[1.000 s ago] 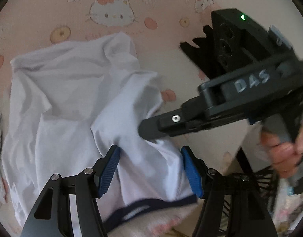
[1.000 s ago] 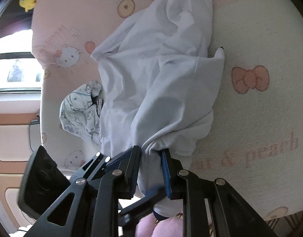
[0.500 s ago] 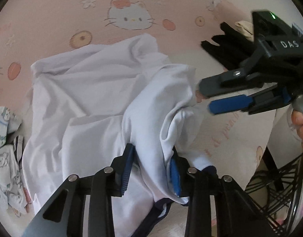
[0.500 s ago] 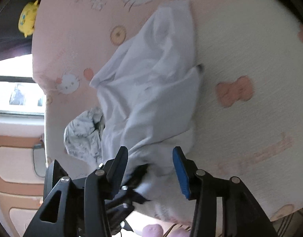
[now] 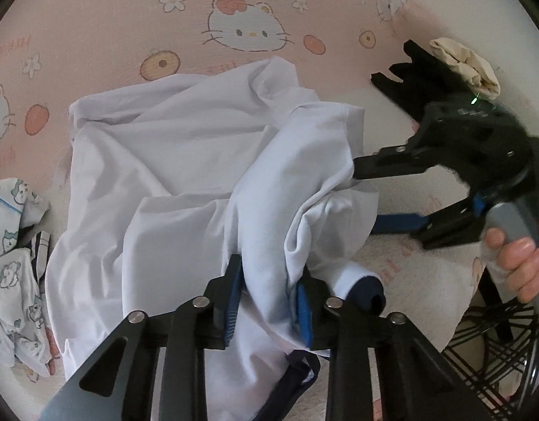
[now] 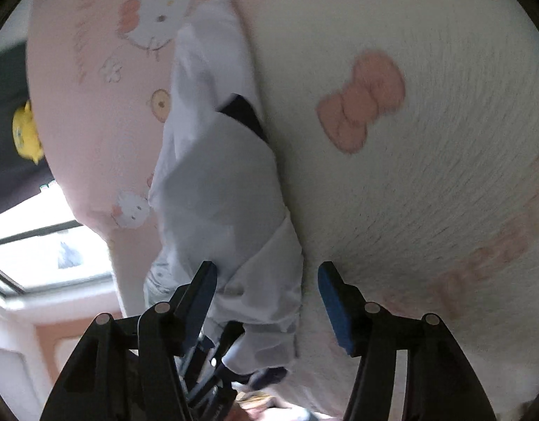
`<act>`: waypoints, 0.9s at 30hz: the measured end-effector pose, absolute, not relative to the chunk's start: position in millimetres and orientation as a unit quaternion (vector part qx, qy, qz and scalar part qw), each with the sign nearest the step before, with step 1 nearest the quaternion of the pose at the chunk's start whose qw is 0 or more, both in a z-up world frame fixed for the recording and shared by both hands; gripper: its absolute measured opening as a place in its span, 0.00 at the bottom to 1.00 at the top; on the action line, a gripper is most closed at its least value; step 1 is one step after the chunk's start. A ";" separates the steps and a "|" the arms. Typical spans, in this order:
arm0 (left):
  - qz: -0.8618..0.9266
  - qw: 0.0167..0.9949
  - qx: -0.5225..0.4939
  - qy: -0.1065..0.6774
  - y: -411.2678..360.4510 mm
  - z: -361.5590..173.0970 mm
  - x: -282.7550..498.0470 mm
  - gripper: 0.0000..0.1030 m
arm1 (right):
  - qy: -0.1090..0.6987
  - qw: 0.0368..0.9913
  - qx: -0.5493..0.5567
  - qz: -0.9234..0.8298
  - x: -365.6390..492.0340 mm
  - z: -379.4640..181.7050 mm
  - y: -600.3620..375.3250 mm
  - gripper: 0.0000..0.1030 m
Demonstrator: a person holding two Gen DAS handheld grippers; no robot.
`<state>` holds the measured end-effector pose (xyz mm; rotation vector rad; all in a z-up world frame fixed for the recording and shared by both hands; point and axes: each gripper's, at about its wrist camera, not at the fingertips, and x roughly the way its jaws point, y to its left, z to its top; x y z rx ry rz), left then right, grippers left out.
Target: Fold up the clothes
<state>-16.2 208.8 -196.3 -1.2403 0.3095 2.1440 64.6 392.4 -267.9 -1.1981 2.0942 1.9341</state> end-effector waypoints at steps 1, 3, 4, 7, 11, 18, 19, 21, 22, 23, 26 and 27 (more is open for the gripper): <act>0.814 0.318 -0.472 0.118 208.8 -196.8 -16.6 0.22 | 0.688 0.023 -0.382 0.617 62.7 -272.7 392.4 0.58; 0.812 0.321 -0.474 0.113 208.3 -195.3 -16.6 0.22 | 0.713 0.019 -0.355 0.604 61.1 -277.0 394.5 0.56; 0.811 0.323 -0.476 0.110 208.0 -194.5 -16.6 0.22 | 0.721 0.018 -0.340 0.604 60.7 -275.4 396.7 0.52; 0.804 0.338 -0.482 0.080 205.8 -187.8 -19.2 0.24 | 0.715 0.002 -0.316 0.624 55.9 -259.3 403.3 0.21; 0.806 0.347 -0.477 0.050 202.0 -170.7 -20.4 0.34 | 0.685 -0.038 -0.312 0.658 45.6 -232.0 409.0 0.16; 0.816 0.357 -0.454 0.014 197.6 -137.0 -19.9 0.63 | 0.634 -0.084 -0.317 0.700 28.5 -185.6 405.8 0.16; 0.817 0.359 -0.451 0.009 197.0 -132.1 -19.8 0.63 | 0.623 -0.089 -0.323 0.707 25.6 -179.9 403.5 0.16; 0.820 0.361 -0.445 -0.002 195.7 -122.5 -19.6 0.64 | 0.595 -0.095 -0.339 0.723 18.6 -168.3 397.3 0.16; 0.820 0.361 -0.445 0.001 198.9 -123.8 -20.7 0.64 | 0.576 -0.098 -0.349 0.733 14.5 -162.1 393.4 0.16; 0.820 0.360 -0.446 0.005 202.8 -126.1 -22.0 0.64 | 0.558 -0.100 -0.358 0.742 12.7 -157.4 383.9 0.16; 0.819 0.358 -0.448 0.018 214.5 -133.2 -25.9 0.64 | 0.534 -0.111 -0.370 0.752 12.1 -150.1 372.8 0.16; 0.819 0.358 -0.449 0.023 218.5 -135.6 -27.2 0.64 | 0.536 -0.117 -0.370 0.749 9.9 -149.9 370.6 0.16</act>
